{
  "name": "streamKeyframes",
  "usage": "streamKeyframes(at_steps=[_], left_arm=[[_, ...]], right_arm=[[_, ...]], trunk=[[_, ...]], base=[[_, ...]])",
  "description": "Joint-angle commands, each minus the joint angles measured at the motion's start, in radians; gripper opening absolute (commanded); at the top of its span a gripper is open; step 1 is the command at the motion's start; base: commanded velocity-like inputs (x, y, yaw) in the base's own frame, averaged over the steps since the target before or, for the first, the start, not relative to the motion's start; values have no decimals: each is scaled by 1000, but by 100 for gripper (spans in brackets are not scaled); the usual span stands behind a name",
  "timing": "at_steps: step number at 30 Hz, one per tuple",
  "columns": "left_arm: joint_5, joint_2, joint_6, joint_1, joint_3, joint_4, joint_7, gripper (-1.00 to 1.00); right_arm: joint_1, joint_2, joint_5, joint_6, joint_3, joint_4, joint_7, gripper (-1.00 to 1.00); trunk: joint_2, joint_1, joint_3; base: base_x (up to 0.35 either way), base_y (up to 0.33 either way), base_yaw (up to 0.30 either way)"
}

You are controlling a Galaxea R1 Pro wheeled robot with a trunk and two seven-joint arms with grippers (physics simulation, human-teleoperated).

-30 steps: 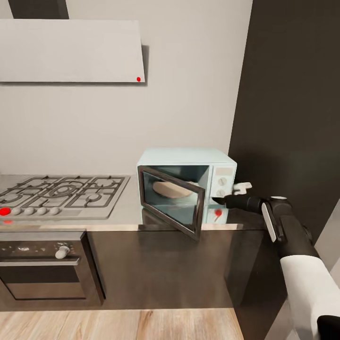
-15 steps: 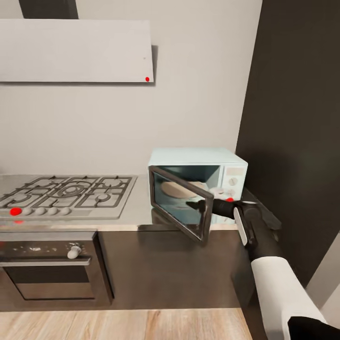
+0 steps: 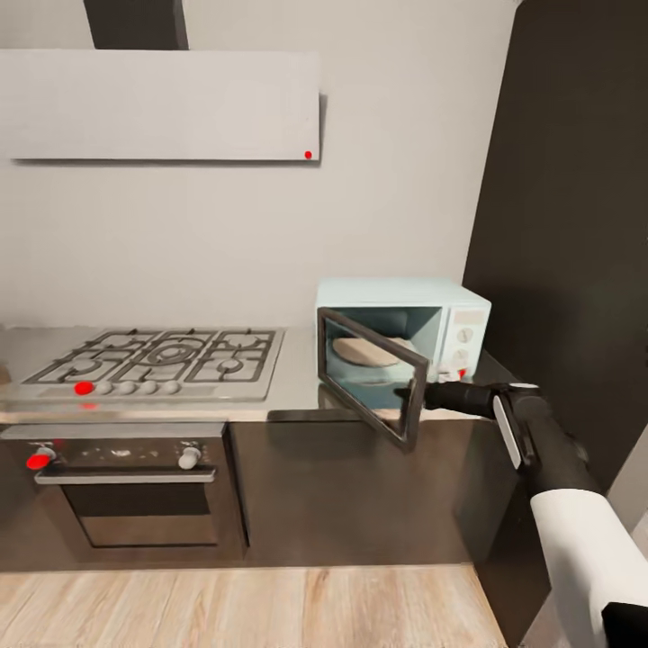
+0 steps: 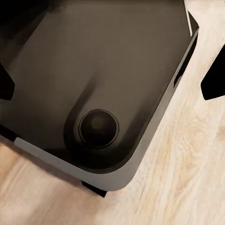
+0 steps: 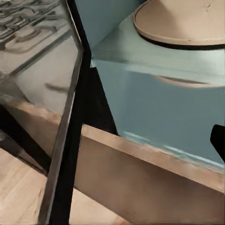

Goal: In the kitchen, take the popcorn bag from the countertop, put it into the microwave, and heat it until the popcorn is cooked so the cooked popcorn ends up inside the bag.

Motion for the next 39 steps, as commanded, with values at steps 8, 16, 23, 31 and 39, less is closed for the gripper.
streamKeyframes(at_steps=[8, 16, 23, 31, 39], left_arm=[[3, 0, -1, 0, -1, -1, 0, 100], [3, 0, -1, 0, -1, 0, 0, 100], [3, 0, -1, 0, -3, 0, 2, 100], [3, 0, -1, 0, -3, 0, 2, 100], [3, 0, 0, 0, -4, 0, 2, 100]], right_arm=[[-1, 0, 9, 11, -2, -10, 11, 100], [-1, 1, 8, 11, -4, -11, 11, 100], [-1, 0, 9, 10, -7, -11, 9, 100], [-1, -110, 4, 1, -116, -3, -3, 100], [-1, -181, 112, 2, -193, 142, -29, 100]], trunk=[[-1, 0, -1], [-1, 0, -1], [-1, 0, -1], [-1, 0, -1], [-1, 0, -1]], base=[[-170, 275, 0], [-109, 304, 0], [-39, 230, 0], [-1, 16, 0], [-14, 11, 0]])
